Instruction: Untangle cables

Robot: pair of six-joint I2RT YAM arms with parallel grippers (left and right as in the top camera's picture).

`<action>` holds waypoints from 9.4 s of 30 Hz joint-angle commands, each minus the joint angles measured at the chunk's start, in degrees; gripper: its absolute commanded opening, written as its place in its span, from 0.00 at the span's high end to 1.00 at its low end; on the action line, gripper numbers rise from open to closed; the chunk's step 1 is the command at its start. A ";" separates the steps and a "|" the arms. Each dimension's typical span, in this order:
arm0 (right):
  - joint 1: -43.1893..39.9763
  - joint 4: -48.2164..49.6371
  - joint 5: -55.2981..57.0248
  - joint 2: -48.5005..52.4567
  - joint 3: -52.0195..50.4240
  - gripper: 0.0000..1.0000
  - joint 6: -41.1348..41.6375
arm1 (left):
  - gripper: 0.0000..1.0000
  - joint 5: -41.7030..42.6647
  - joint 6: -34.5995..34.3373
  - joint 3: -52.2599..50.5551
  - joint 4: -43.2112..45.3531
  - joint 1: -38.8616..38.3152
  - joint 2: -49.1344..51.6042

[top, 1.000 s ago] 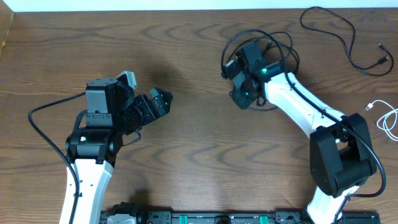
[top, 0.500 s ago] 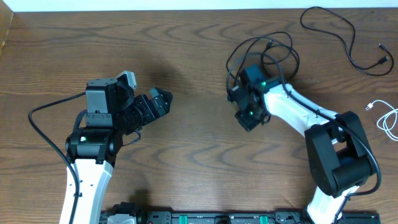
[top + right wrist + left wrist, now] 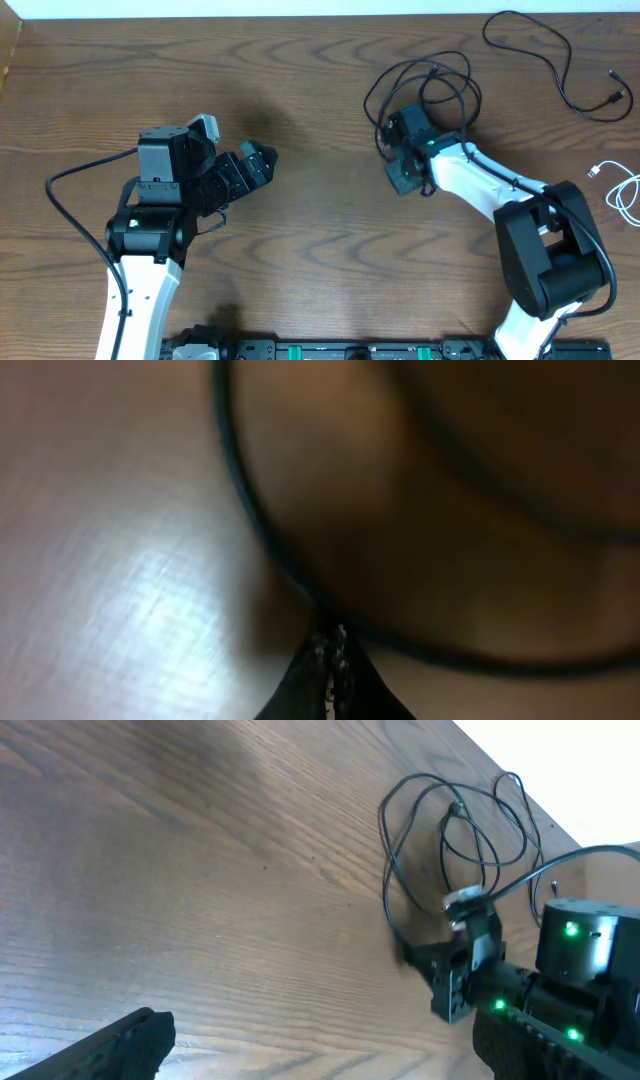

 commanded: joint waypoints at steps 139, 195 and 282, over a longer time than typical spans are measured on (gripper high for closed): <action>-22.34 7.32 -12.02 -108.91 21.44 0.01 -13.29 | 0.00 -0.37 -0.04 0.48 -0.07 0.24 0.09; -22.34 29.83 -10.60 -109.07 -50.34 0.01 -1.33 | 0.00 -0.37 -0.04 0.46 -0.07 0.24 0.11; -22.49 23.28 -4.79 -109.07 -64.43 0.01 -0.85 | 0.00 -0.37 -0.04 0.44 -0.07 -0.17 -1.42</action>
